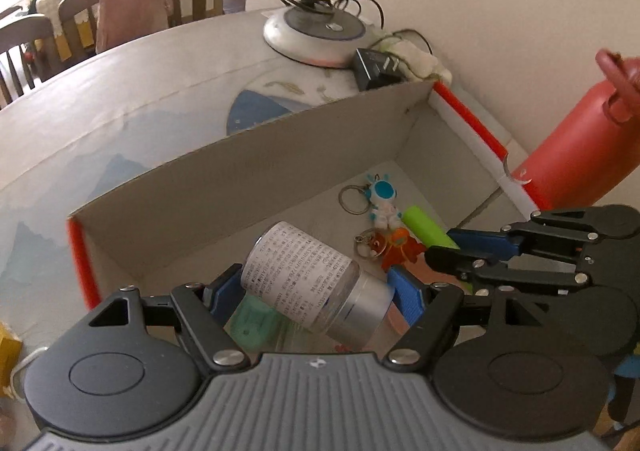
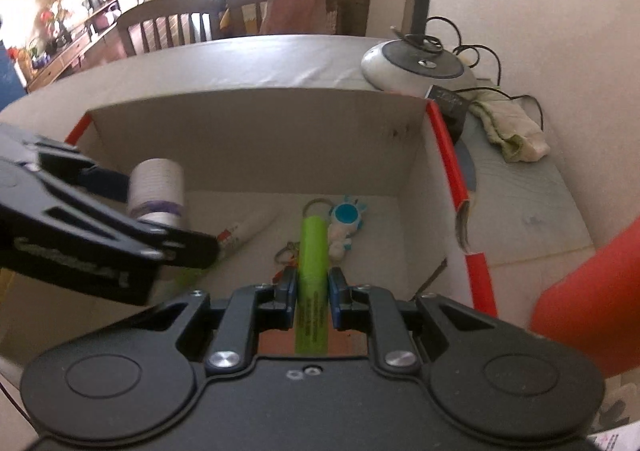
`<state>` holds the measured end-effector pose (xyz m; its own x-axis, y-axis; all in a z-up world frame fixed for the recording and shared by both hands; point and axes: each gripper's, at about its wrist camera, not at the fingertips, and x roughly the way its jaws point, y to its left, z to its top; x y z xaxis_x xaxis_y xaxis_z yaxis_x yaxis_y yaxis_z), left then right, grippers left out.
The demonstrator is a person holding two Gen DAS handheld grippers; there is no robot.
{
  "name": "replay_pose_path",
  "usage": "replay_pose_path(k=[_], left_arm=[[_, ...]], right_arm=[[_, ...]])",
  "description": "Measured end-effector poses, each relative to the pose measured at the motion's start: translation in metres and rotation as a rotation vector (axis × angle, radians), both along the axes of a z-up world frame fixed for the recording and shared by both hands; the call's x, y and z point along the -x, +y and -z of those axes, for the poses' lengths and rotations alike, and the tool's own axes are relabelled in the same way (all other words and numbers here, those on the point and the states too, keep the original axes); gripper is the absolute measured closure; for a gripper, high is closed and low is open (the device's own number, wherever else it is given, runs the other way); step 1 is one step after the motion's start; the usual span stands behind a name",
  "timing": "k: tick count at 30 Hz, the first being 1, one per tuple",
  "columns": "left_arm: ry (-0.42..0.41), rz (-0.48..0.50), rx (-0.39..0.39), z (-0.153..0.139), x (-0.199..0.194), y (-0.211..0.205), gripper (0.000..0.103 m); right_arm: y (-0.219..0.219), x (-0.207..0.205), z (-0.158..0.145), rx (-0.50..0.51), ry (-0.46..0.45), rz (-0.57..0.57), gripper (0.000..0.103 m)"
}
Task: Organize rigid objects
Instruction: 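Lower into the box and open both tools, releasing bottle and highlighter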
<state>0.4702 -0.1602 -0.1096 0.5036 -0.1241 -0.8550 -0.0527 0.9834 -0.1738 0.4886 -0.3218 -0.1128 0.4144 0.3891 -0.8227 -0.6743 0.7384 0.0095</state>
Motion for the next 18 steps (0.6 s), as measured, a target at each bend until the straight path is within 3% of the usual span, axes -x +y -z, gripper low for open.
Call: replay_pose_path(k=[10, 15, 18], left_arm=[[0.104, -0.011, -0.032, 0.024, -0.023, -0.005, 0.025], [0.154, -0.028, -0.021, 0.034, -0.030, -0.003, 0.025], [0.153, -0.029, -0.020, 0.036, -0.031, -0.004, 0.025]], right_arm=[[0.005, 0.003, 0.010, 0.038, 0.005, -0.040, 0.088], [0.004, -0.002, 0.009, 0.027, 0.024, -0.033, 0.082], [0.002, -0.003, 0.008, 0.024, 0.026, -0.029, 0.082]])
